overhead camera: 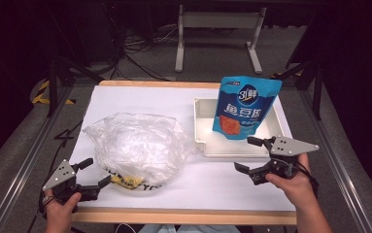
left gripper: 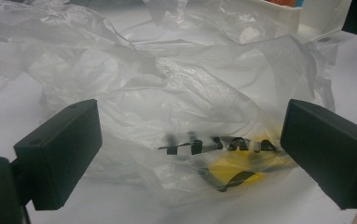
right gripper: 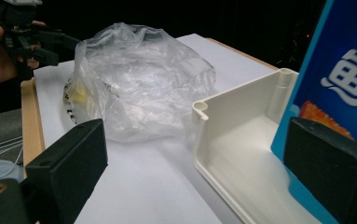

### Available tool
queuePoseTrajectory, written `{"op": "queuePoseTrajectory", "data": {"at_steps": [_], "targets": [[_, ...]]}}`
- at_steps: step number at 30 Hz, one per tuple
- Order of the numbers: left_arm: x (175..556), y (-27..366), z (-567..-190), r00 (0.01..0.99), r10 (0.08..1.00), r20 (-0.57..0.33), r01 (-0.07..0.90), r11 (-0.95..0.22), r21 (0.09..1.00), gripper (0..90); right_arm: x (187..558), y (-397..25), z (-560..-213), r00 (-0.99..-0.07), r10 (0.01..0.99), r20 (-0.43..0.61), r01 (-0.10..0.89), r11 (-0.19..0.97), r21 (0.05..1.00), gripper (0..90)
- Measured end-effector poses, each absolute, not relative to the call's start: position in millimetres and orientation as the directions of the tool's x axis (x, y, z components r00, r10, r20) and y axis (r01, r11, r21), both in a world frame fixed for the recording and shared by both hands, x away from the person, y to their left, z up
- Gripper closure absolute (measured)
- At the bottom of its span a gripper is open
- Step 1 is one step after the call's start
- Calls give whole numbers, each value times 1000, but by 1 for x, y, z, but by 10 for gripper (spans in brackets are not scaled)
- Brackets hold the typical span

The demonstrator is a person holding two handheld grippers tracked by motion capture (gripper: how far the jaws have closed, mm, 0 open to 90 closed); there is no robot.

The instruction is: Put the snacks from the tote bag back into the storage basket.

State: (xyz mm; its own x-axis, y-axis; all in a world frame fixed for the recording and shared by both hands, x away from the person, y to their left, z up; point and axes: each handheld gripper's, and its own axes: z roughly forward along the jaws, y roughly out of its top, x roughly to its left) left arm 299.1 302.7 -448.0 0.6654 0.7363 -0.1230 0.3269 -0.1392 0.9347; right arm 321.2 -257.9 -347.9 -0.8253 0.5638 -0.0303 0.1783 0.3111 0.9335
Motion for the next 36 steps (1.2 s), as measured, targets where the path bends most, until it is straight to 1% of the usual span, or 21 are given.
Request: {"op": "queuePoseTrajectory", "data": {"at_steps": [6, 17, 23, 28, 36], "targets": [[299, 303, -447, 672, 731, -119, 319, -140, 937, 62, 323, -246, -372, -828, 561, -15, 188, 303, 934, 70], [298, 303, -447, 685, 719, -116, 306, -140, 942, 61, 330, -238, -403, -821, 571, 7, 199, 275, 941, 57], [298, 303, -447, 689, 715, -116, 306, -142, 941, 59, 334, -232, -423, -807, 591, 16, 226, 283, 932, 67], [298, 302, -447, 690, 714, -118, 306, -140, 942, 59, 336, -229, -429, -800, 599, 20, 249, 302, 920, 61], [298, 302, -446, 692, 713, -116, 310, -148, 939, 57, 336, -230, -428, -794, 608, 13, 246, 300, 922, 68]]}}
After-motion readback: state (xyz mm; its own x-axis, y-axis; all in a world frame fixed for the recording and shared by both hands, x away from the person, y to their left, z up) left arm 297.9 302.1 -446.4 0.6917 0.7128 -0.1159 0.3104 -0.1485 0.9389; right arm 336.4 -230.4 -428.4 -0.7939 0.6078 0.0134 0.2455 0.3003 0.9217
